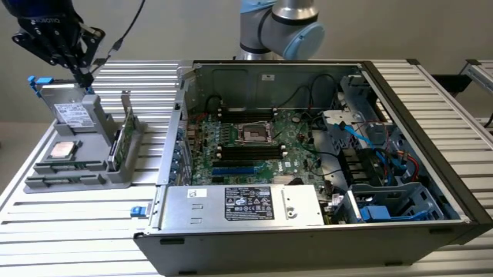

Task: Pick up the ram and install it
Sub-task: 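Reach for the ram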

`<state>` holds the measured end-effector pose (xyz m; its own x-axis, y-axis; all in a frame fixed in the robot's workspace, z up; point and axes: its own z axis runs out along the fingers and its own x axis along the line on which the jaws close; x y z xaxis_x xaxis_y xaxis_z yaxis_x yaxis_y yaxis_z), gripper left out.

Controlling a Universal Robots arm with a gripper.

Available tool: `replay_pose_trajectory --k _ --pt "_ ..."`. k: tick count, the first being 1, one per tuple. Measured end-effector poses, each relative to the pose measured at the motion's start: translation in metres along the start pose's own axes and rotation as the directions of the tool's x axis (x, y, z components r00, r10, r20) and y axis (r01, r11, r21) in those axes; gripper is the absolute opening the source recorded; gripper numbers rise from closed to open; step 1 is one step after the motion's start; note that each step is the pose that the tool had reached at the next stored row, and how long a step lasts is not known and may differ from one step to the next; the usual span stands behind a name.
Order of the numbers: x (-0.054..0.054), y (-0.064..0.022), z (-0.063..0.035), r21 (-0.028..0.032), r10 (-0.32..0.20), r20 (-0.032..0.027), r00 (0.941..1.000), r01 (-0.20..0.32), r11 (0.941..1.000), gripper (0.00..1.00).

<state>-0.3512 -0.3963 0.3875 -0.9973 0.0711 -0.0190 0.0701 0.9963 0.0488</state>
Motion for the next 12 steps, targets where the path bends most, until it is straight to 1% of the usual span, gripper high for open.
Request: replay_pose_trajectory --k 4,8,12 --pt "0.018 -0.0013 0.0003 -0.0002 0.0 0.0 1.0 0.0 1.0 0.1" --pt "0.034 -0.0025 0.0009 -0.0017 0.0 -0.0001 1.0 0.0 1.0 0.1" --pt "0.043 -0.0032 0.0018 -0.0027 -0.001 -0.0011 1.0 0.001 1.0 0.1"
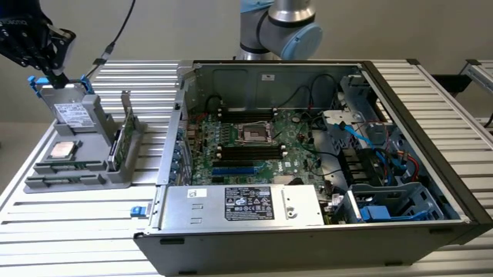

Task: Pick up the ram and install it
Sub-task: 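Reach for the ram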

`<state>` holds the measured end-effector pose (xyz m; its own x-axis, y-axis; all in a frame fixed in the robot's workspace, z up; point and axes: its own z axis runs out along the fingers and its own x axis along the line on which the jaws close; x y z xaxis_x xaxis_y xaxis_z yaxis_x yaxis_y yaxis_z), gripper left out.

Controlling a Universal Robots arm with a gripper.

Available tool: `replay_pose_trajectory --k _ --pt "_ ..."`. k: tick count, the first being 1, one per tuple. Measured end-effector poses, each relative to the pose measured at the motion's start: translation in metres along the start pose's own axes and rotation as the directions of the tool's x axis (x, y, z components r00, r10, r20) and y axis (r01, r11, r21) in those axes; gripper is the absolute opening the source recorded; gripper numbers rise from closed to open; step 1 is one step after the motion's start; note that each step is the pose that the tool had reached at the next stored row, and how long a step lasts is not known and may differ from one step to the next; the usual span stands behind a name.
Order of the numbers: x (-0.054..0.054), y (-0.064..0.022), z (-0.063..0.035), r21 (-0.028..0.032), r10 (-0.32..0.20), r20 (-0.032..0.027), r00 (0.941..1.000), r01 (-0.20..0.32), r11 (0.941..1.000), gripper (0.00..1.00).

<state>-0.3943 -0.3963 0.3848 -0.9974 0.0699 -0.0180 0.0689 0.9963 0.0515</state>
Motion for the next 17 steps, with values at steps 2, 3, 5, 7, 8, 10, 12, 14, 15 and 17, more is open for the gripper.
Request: replay_pose_trajectory --k 2,3,5,7,8,10,12,14,15,17 --pt "0.003 -0.0003 0.0005 -0.0001 -0.003 -0.0027 1.0 0.003 1.0 0.1" --pt "0.005 -0.0004 0.0009 -0.0001 -0.005 -0.0046 1.0 0.005 1.0 0.1" --pt "0.008 -0.0007 0.0016 -0.0003 -0.01 -0.0095 0.9999 0.01 0.9999 0.1" --pt "0.01 -0.0011 0.0024 -0.0007 -0.017 -0.0149 0.9997 0.017 0.9999 0.1" --pt "0.011 -0.0013 0.0029 -0.0009 -0.021 -0.0175 0.9996 0.021 0.9998 0.1" --pt "0.013 -0.0016 0.0038 -0.0013 -0.029 -0.0227 0.9993 0.029 0.9996 0.1" --pt "0.015 -0.002 0.0047 -0.0015 -0.037 -0.0279 0.9989 0.037 0.9993 0.1" --pt "0.018 -0.0023 0.0054 -0.0016 -0.044 -0.0321 0.9985 0.044 0.999 0.1" --pt "0.019 -0.0025 0.0058 -0.0017 -0.048 -0.0335 0.9983 0.048 0.9989 0.1" --pt "0.022 -0.0031 0.0066 -0.0019 -0.055 -0.0354 0.9979 0.055 0.9985 0.1"
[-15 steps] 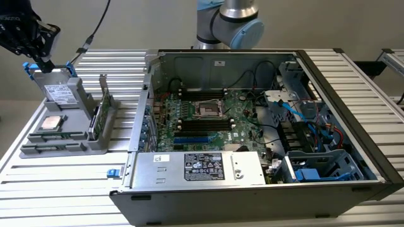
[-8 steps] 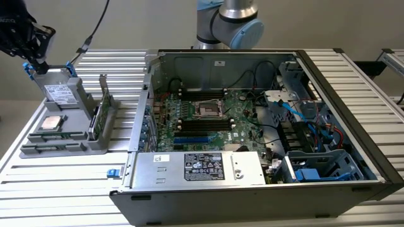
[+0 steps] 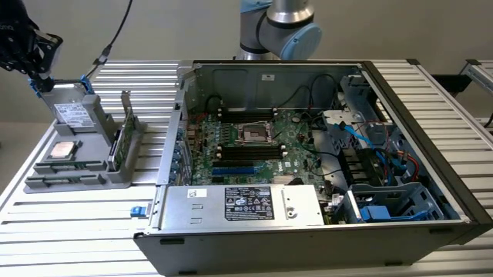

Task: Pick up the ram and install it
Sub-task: 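Reach for the ram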

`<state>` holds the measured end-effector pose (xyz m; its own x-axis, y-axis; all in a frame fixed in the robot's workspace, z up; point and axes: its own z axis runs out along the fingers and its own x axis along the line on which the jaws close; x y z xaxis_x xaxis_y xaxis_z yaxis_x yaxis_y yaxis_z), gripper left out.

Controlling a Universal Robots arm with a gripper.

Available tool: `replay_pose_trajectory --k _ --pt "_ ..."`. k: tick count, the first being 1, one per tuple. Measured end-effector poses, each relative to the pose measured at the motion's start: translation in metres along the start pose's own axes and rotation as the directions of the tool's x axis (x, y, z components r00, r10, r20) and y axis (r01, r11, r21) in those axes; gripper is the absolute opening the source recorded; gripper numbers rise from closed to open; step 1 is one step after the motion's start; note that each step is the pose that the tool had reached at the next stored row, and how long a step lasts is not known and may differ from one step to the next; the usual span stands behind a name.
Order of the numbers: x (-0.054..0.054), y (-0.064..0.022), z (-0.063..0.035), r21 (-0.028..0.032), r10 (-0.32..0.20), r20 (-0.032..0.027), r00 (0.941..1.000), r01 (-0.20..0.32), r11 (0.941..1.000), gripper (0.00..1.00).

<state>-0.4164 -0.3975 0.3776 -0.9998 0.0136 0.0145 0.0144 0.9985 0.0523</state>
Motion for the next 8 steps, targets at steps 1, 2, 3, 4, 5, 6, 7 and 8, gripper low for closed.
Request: replay_pose_trajectory --k 1,2,3,4,5,6,7,8 --pt "0.001 -0.0005 0.0004 0.0 -0.003 -0.0007 1.0 0.003 1.0 0.1" --pt "0.003 -0.0011 0.0009 -0.0002 -0.007 -0.0012 1.0 0.007 1.0 0.1" --pt "0.004 -0.0018 0.0012 -0.0005 -0.01 -0.0019 0.9999 0.01 0.9999 0.1" --pt "0.006 -0.0027 0.0015 -0.0009 -0.013 -0.0023 0.9999 0.013 0.9999 0.1" --pt "0.008 -0.0036 0.0018 -0.0014 -0.015 -0.0028 0.9999 0.015 0.9999 0.1" --pt "0.009 -0.0045 0.002 -0.0018 -0.018 -0.0032 0.9998 0.017 0.9998 0.1" --pt "0.011 -0.0054 0.0023 -0.0022 -0.02 -0.0036 0.9998 0.02 0.9998 0.1" --pt "0.012 -0.0063 0.0025 -0.0025 -0.022 -0.004 0.9998 0.022 0.9998 0.1"
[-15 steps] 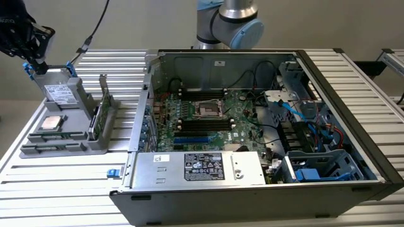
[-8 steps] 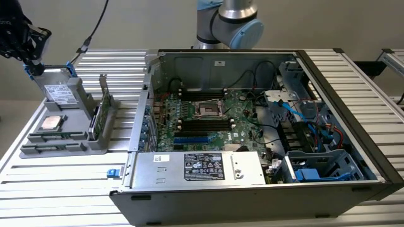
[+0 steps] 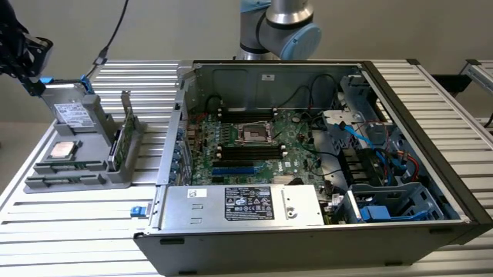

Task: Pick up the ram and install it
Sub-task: 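Reach for the ram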

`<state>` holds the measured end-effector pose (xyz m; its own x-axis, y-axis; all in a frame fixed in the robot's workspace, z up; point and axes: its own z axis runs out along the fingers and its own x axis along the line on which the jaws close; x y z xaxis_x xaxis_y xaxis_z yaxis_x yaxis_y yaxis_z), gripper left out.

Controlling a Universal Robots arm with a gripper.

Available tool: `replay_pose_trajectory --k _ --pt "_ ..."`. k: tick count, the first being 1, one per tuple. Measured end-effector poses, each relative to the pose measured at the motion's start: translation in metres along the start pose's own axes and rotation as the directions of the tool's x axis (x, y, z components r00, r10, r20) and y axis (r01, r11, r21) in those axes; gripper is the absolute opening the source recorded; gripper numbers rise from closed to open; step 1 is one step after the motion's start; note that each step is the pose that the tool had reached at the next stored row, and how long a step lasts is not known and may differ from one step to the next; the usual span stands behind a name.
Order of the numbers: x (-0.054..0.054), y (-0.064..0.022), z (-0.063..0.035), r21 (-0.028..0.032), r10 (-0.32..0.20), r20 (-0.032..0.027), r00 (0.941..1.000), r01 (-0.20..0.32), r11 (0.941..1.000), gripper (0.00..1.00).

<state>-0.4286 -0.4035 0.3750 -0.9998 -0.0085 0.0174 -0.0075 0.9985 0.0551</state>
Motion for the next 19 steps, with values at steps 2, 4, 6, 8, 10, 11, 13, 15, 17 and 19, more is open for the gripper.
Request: replay_pose_trajectory --k 2,4,6,8,10,11,13,15,17,19 --pt "0.002 -0.0018 0.0005 -0.0008 -0.004 -0.0009 1.0 0.004 1.0 0.1" --pt "0.004 -0.0037 0.0008 -0.0015 -0.009 -0.002 1.0 0.009 1.0 0.1" --pt "0.007 -0.0061 0.0012 -0.0029 -0.013 -0.0028 0.9999 0.013 0.9999 0.1" --pt "0.008 -0.0087 0.0016 -0.0048 -0.017 -0.0033 0.9998 0.017 0.9998 0.1" --pt "0.009 -0.0115 0.0019 -0.0072 -0.021 -0.0037 0.9998 0.021 0.9998 0.1" --pt "0.01 -0.013 0.0019 -0.0085 -0.022 -0.0039 0.9997 0.022 0.9997 0.1" --pt "0.01 -0.0159 0.0018 -0.0115 -0.025 -0.0046 0.9997 0.025 0.9996 0.1" --pt "0.01 -0.0194 0.0016 -0.0155 -0.026 -0.0055 0.9996 0.026 0.9995 0.1" --pt "0.01 -0.0222 0.0015 -0.0199 -0.027 -0.0055 0.9996 0.027 0.9994 0.1" --pt "0.01 -0.0221 0.0015 -0.02 -0.027 -0.0056 0.9996 0.026 0.9994 0.1"
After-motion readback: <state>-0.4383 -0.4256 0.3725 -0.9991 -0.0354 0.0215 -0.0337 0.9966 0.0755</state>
